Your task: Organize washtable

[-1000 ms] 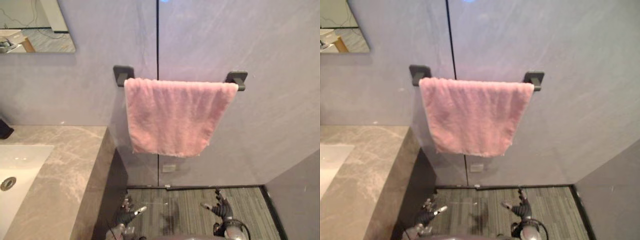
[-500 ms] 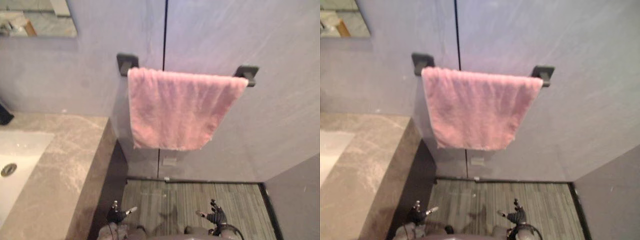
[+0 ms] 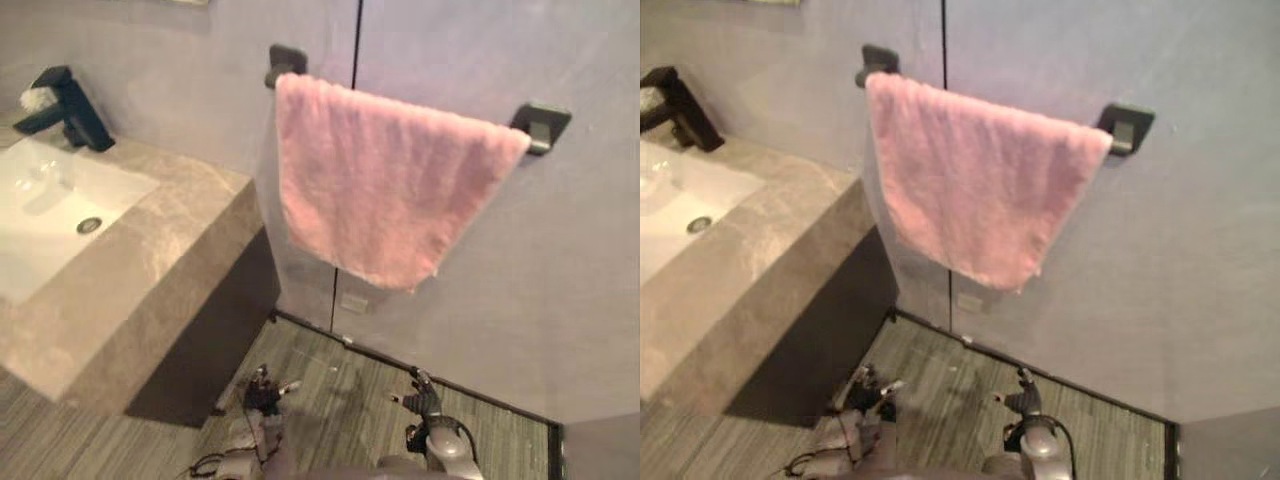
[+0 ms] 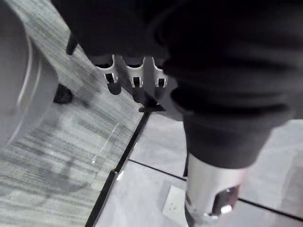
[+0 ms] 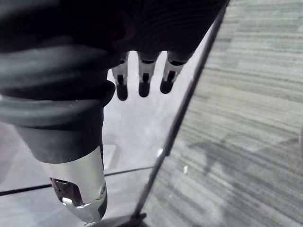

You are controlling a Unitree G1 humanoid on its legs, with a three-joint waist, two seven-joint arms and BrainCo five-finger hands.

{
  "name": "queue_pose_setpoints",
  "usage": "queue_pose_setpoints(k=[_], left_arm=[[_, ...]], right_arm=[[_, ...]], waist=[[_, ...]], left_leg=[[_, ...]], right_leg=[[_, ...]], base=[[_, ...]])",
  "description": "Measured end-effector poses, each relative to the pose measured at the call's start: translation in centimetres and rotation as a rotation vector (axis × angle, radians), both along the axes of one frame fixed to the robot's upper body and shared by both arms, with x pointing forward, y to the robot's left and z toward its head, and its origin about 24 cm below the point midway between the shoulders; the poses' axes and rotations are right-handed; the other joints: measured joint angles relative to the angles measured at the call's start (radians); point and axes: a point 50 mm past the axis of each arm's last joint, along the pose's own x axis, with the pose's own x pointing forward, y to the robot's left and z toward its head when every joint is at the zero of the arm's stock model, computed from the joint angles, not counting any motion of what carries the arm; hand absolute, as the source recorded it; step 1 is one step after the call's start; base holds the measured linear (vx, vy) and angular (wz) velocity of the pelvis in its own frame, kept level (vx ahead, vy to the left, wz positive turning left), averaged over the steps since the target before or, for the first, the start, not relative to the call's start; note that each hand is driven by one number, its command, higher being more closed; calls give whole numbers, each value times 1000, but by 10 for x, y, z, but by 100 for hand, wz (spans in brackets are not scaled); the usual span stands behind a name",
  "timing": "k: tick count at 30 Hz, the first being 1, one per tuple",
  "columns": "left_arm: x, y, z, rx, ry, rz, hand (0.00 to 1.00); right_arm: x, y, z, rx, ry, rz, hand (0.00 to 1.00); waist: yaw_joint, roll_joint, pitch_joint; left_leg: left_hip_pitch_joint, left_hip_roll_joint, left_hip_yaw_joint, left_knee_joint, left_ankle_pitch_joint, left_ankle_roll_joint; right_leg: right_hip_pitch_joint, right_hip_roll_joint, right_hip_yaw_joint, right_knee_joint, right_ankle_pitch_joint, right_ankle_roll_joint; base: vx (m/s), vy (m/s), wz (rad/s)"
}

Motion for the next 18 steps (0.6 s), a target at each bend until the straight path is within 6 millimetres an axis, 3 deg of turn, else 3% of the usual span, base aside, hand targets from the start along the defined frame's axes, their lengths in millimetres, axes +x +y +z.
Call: queue_pose_setpoints(k=[2, 4, 7, 9, 11, 12, 13, 14, 18], left_arm=[[-1, -4, 0, -11, 1, 0, 0], [-4, -5, -2, -9, 10, -5, 0], [-3, -3, 0, -9, 2, 6, 0], [-4, -3, -1, -8, 7, 7, 0], [-7, 6, -3, 17, 24, -1, 0], [-9, 9, -4, 27, 28, 1, 0], [-10, 13, -5, 34, 42, 17, 0], [-17, 13, -10, 37, 80, 12, 0], [-27, 28, -17, 80, 140, -1, 0]], right_arm=[[-8, -3, -6, -24, 49, -7, 0], [-15, -9, -9, -46, 77, -5, 0], [-22, -13, -12, -49, 98, -18, 0], [-22, -13, -12, -48, 97, -24, 0], [-18, -15, -13, -52, 101, -28, 0], [-20, -11, -14, -40, 110, -29, 0], [-20, -11, -16, -35, 123, -41, 0], [-19, -16, -16, -47, 122, -47, 0], [-16, -17, -16, -49, 128, -42, 0]], waist=[[-6, 16, 1], [-10, 12, 1], [-5, 10, 1], [-9, 30, -7], [-30, -1, -11], [-35, -6, -10], [-43, -4, -6], [-43, 11, 1], [-59, 35, 9]], left_leg=[[9, 42, 93, -44, -3, 2], [10, 28, 175, 27, -4, 4], [-3, -5, 296, 272, -155, 47], [-2, 14, 365, 300, -197, 79], [49, -61, 369, 58, -64, 73], [73, -57, 406, 52, -87, 84], [112, -39, 486, 148, -175, 109], [197, -49, 503, 66, -202, 78], [291, -131, 492, -231, -58, 109]], right_leg=[[-4, 10, -63, -1, 11, -48], [-7, -22, -122, -26, 36, -65], [-15, -77, -237, -82, 101, -66], [-21, -92, -285, -76, 108, -60], [5, -119, -329, -163, 146, -40], [24, -127, -364, -216, 176, -36], [64, -130, -396, -285, 219, -27], [101, -118, -411, -349, 250, -9], [120, -113, -393, -485, 342, 20]], base=[[-299, -218, 84], [-218, -119, 89], [-158, -24, 107], [-112, 43, 94], [-83, 54, 104], [-37, 74, 81], [-53, 88, 77], [-91, 129, 67], [-118, 137, 8]])
